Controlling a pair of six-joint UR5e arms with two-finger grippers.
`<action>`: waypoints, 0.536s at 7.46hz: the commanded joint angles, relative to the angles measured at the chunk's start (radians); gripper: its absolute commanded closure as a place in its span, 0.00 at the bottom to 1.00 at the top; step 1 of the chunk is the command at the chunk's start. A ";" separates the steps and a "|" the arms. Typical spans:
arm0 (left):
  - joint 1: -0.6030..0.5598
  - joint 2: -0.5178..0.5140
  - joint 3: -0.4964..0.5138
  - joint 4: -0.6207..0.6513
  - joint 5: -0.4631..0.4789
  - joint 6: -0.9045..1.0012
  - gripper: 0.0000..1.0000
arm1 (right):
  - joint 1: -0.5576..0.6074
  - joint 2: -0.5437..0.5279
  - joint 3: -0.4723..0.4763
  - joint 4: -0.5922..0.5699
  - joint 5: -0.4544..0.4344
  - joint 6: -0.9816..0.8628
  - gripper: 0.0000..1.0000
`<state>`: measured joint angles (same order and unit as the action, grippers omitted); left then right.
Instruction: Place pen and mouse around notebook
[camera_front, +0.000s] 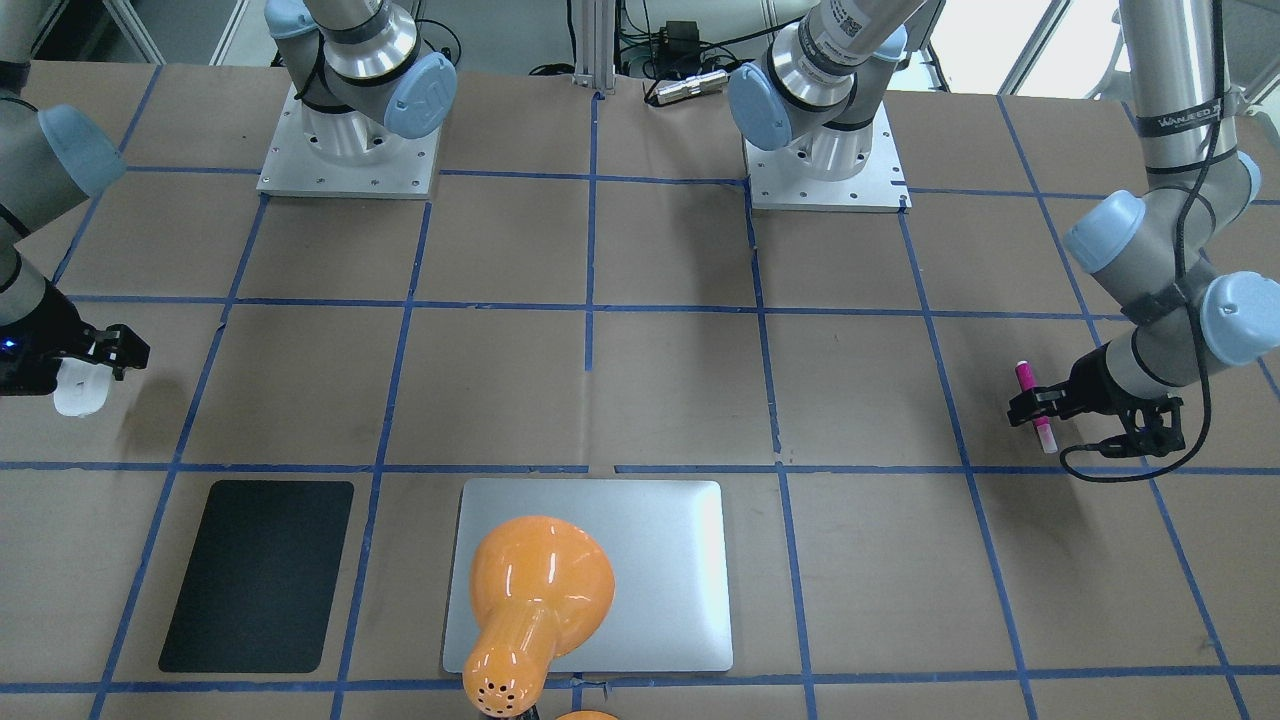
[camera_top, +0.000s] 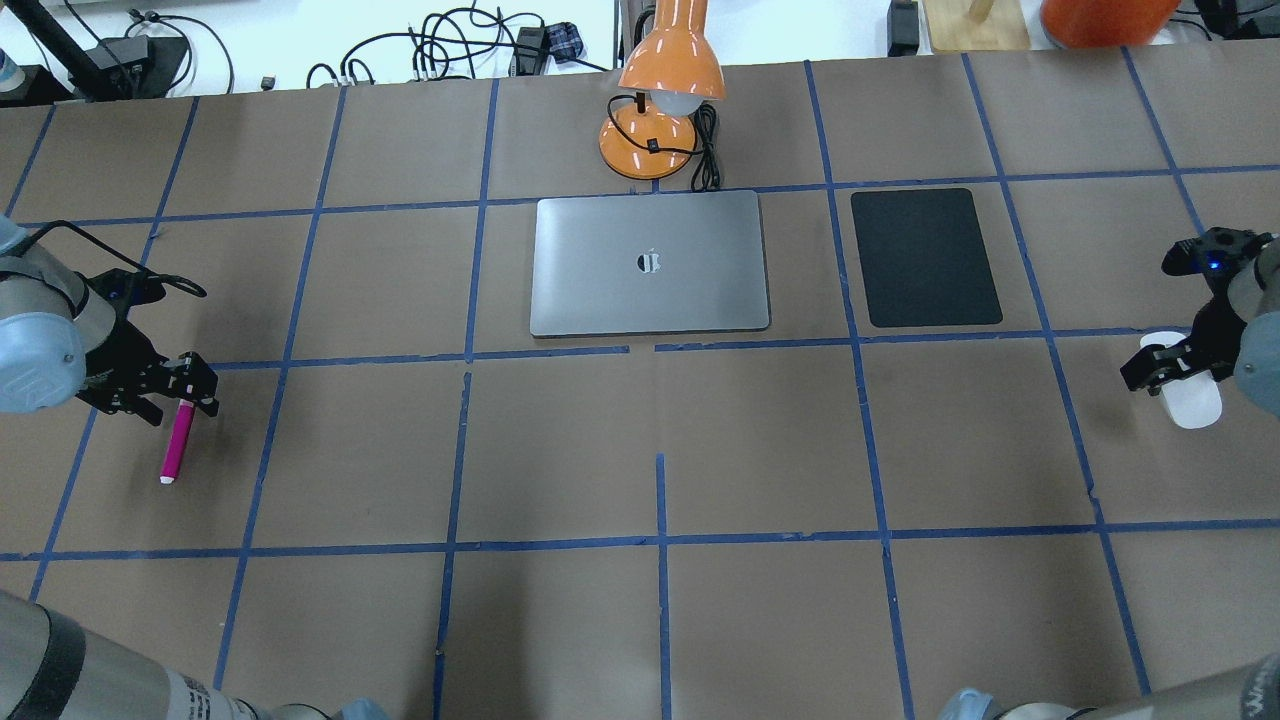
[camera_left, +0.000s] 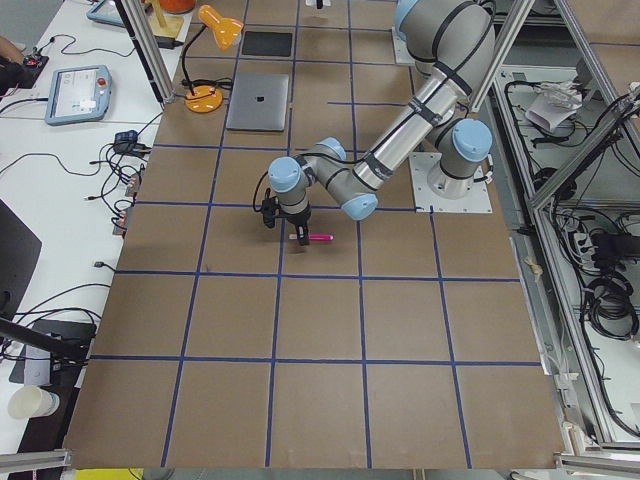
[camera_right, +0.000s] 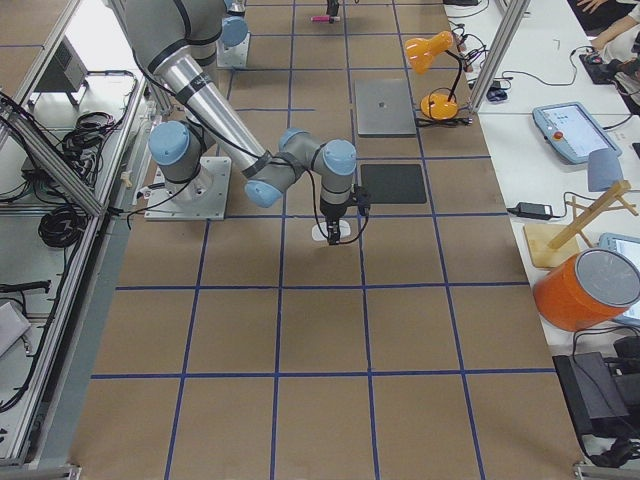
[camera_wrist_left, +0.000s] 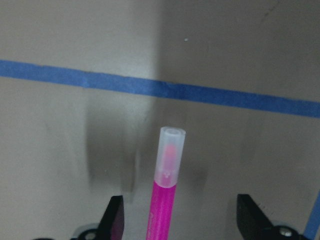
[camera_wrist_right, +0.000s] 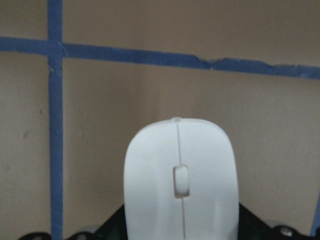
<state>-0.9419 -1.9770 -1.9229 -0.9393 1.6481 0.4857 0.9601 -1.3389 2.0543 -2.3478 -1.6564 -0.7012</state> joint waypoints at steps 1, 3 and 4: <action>0.000 -0.011 0.001 0.019 0.027 0.004 0.44 | 0.148 0.079 -0.202 0.025 0.087 0.125 0.67; -0.002 -0.011 0.001 0.017 0.030 -0.001 0.88 | 0.293 0.249 -0.464 0.196 0.098 0.330 0.67; -0.003 -0.010 0.001 0.014 0.027 -0.003 1.00 | 0.377 0.321 -0.530 0.199 0.096 0.423 0.66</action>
<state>-0.9434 -1.9872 -1.9222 -0.9227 1.6759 0.4856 1.2353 -1.1200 1.6431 -2.1898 -1.5649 -0.4115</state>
